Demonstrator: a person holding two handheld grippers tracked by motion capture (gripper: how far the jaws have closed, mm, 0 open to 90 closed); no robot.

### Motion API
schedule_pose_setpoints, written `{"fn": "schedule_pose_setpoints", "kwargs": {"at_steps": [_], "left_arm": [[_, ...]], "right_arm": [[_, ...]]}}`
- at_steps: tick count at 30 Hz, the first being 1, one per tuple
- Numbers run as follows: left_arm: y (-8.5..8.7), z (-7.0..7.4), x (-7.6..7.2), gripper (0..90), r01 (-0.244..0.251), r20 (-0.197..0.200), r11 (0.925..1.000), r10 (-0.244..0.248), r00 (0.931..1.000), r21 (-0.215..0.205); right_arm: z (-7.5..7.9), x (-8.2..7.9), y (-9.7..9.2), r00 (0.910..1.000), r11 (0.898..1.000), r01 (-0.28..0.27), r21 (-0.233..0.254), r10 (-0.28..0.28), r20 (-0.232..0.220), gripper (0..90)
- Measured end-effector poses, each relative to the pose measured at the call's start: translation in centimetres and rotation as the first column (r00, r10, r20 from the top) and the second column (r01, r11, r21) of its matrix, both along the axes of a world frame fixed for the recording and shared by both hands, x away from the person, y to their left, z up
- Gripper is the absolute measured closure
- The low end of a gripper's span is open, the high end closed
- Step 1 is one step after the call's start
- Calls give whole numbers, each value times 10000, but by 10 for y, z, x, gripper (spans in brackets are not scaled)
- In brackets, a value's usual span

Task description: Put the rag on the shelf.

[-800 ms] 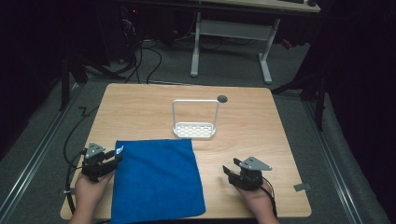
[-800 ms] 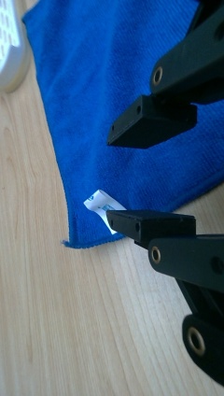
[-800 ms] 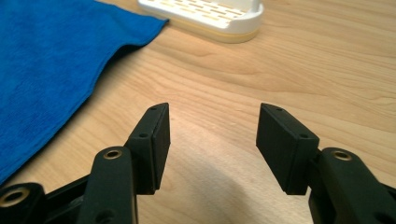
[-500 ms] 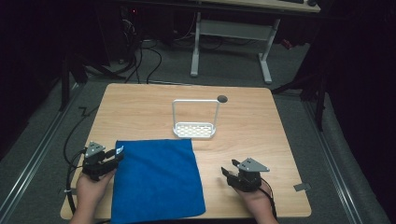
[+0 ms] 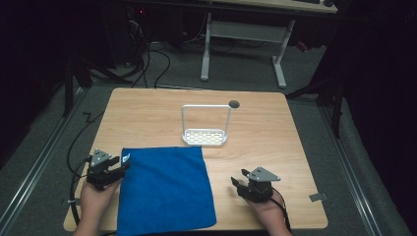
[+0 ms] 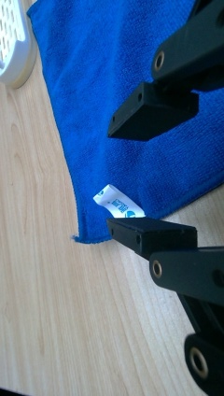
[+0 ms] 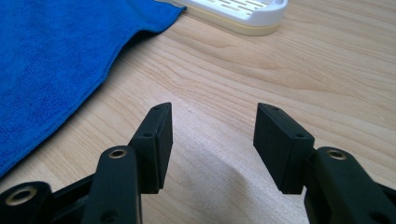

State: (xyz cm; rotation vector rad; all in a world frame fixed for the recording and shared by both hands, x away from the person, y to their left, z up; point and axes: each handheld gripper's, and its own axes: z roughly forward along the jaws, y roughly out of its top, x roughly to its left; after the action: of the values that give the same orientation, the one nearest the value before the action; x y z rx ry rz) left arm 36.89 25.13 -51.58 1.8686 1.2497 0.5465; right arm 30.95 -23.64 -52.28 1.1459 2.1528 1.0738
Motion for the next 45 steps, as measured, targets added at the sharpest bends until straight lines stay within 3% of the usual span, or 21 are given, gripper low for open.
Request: {"fn": "schedule_pose_setpoints", "kwargs": {"at_steps": [7,14,22,26,29,32,40,45], "left_arm": [[-2,-1,0,457,-53,-16,10000,53,10000,-23],[0,0,2,509,-188,-164,9990,182,9997,-402],[2,0,5,535,-345,-146,9970,336,9993,-689],[3,-3,9,554,-433,-226,9958,416,9989,-806],[2,-2,13,552,-512,-236,9973,500,9985,-535],[1,-2,15,554,-498,-271,9971,482,9985,-579],[-4,-5,17,554,-327,-347,9990,317,9989,-291],[-4,-5,17,543,-290,-400,9993,280,9988,-241]], "right_arm": [[-1,-1,3,9999,9999,-168,-22,168,-15,520],[0,0,7,9997,9996,-208,170,210,-149,569],[8,7,24,9990,9985,-445,332,442,88,616],[15,18,39,9978,9976,-659,231,657,71,629],[18,28,50,9968,9969,-787,93,786,119,630],[18,39,61,9966,9966,-818,106,817,61,631],[14,72,88,9963,9967,-763,266,773,-370,658],[12,72,105,9911,9919,-1180,463,1206,-565,713]]}}
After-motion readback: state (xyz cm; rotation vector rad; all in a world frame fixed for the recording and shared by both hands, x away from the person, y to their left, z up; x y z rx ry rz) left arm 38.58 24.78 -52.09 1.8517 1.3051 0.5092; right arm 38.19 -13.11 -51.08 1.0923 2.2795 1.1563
